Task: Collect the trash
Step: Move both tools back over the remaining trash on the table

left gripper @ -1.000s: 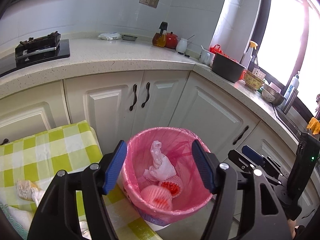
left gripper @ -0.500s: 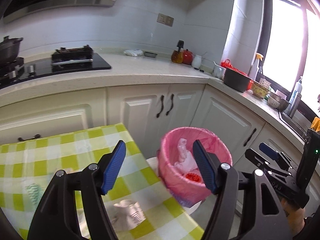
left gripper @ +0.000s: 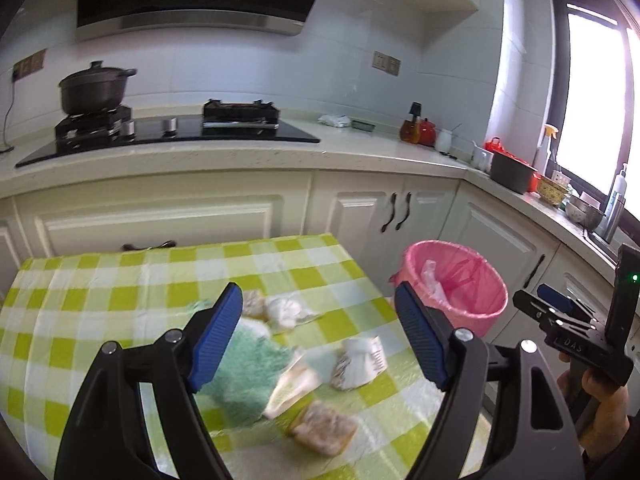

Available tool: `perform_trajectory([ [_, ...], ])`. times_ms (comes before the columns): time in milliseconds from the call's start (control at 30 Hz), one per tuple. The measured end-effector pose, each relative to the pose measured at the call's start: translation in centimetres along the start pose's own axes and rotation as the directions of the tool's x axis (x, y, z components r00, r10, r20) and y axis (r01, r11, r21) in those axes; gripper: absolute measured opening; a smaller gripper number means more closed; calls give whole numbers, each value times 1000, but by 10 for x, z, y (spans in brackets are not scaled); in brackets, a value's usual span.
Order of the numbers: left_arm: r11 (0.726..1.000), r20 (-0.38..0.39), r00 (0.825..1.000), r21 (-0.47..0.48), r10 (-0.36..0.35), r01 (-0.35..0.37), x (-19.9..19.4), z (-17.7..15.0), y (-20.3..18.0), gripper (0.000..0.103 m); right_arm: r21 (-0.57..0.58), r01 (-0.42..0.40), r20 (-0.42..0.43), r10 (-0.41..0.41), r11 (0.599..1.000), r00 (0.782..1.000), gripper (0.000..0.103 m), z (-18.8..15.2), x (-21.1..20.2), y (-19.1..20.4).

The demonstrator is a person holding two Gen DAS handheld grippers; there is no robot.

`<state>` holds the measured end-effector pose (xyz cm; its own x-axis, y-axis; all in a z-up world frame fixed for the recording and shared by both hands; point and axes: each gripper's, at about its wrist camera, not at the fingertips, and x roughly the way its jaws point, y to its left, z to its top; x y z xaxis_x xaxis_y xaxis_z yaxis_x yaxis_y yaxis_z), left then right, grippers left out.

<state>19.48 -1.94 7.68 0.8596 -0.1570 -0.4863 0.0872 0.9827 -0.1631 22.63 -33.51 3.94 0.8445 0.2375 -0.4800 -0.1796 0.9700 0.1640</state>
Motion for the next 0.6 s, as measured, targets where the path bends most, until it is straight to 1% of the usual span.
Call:
perform_trajectory([
  [133,999,-13,999,-29,35,-36,-12,-19,27,76,-13,-28,-13,28,1000,1000,84,-11,-1,22],
  [267,997,-28,998,-49,62,-63,-16,-34,46,76,-47,-64,-39,63,997,997,84,-26,1,47],
  [367,995,-42,996,-58,82,-84,-16,-44,58,75,-60,-97,-64,93,993,994,84,-37,4,63],
  [600,990,-81,992,-93,101,-108,-11,-62,85,75,-93,-154,-119,143,984,983,84,-56,16,99],
])
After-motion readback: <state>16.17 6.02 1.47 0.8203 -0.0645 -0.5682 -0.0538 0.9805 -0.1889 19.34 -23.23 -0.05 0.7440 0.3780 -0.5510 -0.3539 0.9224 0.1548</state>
